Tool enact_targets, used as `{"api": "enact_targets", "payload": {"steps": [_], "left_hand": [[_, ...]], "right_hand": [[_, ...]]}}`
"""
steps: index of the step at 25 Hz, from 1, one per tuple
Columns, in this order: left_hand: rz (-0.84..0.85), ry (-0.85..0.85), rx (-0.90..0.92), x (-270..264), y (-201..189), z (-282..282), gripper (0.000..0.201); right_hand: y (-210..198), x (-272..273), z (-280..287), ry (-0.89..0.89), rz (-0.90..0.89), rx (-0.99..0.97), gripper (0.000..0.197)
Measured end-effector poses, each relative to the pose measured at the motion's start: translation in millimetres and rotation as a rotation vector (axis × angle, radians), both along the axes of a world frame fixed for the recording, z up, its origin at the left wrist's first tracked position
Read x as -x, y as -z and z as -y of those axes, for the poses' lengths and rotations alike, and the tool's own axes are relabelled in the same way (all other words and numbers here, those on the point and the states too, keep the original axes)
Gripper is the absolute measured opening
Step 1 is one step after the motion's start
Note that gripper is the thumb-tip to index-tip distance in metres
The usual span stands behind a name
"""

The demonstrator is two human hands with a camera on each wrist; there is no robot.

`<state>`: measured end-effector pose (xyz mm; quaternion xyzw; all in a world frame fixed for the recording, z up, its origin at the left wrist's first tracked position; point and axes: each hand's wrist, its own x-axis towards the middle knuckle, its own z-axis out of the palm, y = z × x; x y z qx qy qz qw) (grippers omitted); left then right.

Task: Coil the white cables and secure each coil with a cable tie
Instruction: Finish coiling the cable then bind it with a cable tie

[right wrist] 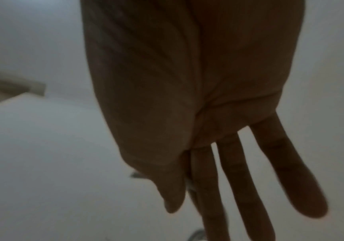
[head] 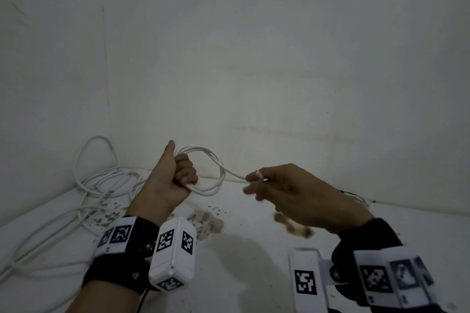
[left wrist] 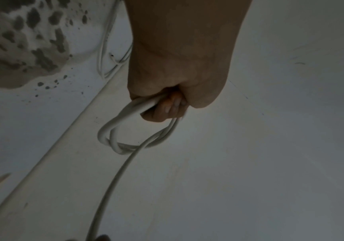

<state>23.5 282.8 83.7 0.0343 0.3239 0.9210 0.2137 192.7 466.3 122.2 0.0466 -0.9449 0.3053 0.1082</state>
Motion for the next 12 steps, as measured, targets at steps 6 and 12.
{"api": "enact_targets", "payload": {"steps": [6, 12], "left_hand": [[-0.038, -0.064, -0.013, -25.9, -17.1, -25.4, 0.053], [-0.172, -0.008, 0.140, -53.3, -17.0, -47.1, 0.049]], "right_hand": [[16.0, 16.3, 34.4, 0.013, -0.266, -0.082, 0.043], [28.5, 28.7, 51.0, 0.143, -0.366, 0.181, 0.036]]}}
